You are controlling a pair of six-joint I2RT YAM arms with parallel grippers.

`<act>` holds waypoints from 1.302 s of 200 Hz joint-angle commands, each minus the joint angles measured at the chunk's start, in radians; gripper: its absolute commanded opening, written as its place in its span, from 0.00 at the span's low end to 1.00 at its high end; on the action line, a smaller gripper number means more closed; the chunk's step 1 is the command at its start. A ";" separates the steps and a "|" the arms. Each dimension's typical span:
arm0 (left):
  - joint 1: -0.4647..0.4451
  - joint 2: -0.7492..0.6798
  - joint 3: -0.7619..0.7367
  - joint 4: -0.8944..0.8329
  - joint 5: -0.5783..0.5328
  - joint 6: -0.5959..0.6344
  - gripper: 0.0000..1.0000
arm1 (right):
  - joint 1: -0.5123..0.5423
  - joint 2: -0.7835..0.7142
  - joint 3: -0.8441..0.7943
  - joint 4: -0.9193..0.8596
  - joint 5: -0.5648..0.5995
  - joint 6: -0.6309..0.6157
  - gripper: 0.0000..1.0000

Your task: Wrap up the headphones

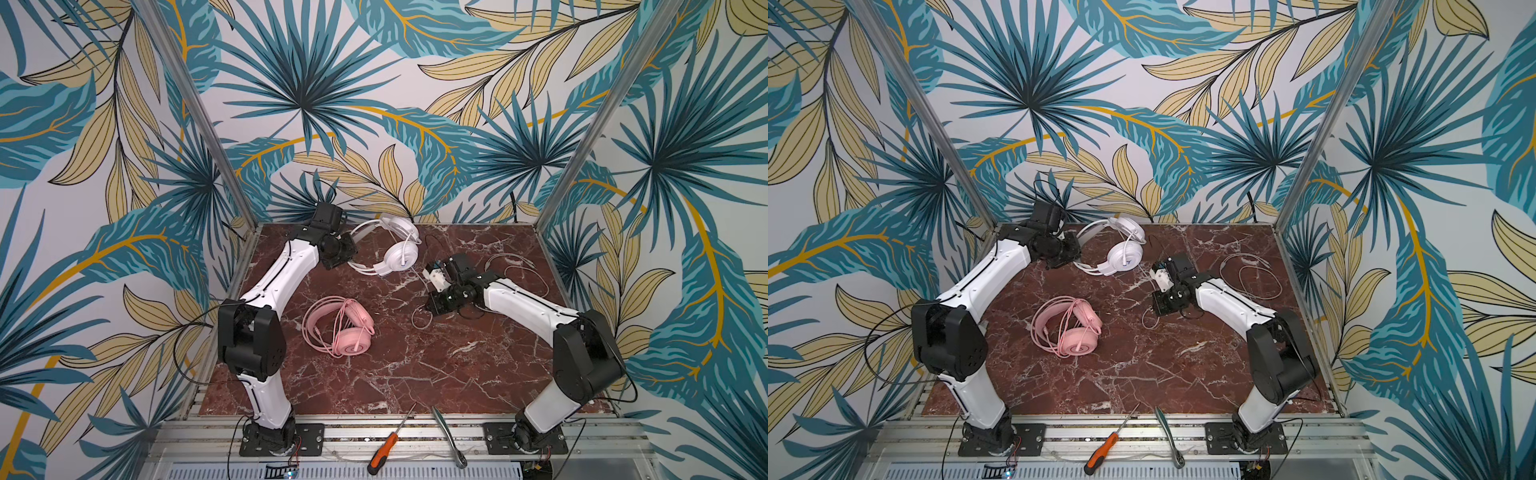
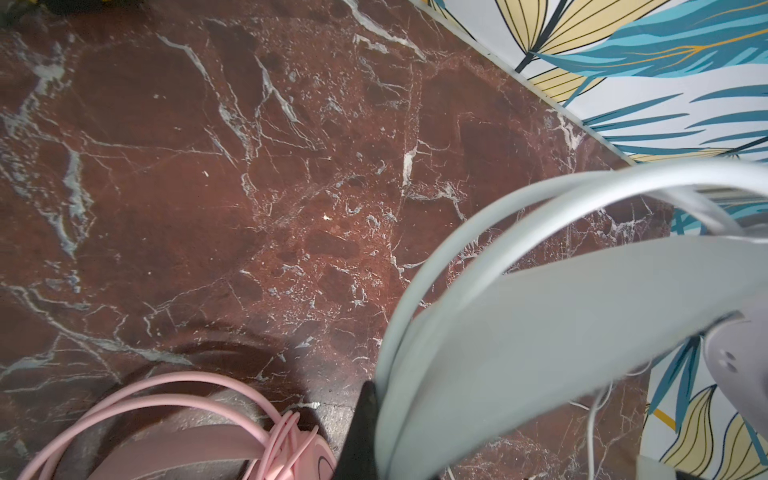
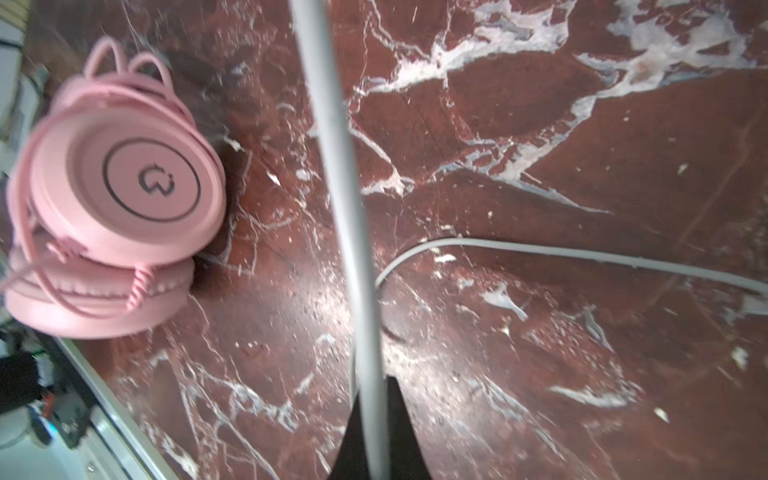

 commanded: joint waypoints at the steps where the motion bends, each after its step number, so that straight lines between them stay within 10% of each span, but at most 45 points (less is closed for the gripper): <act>1: 0.007 0.001 -0.001 0.043 -0.024 -0.045 0.00 | 0.013 -0.032 0.058 -0.185 0.108 -0.166 0.00; 100: 0.008 -0.008 -0.010 0.020 -0.090 -0.096 0.00 | 0.116 -0.068 0.090 -0.152 0.209 -0.387 0.00; 260: 0.008 -0.047 -0.026 0.009 -0.149 -0.101 0.00 | 0.116 0.111 -0.098 0.215 0.003 -0.102 0.06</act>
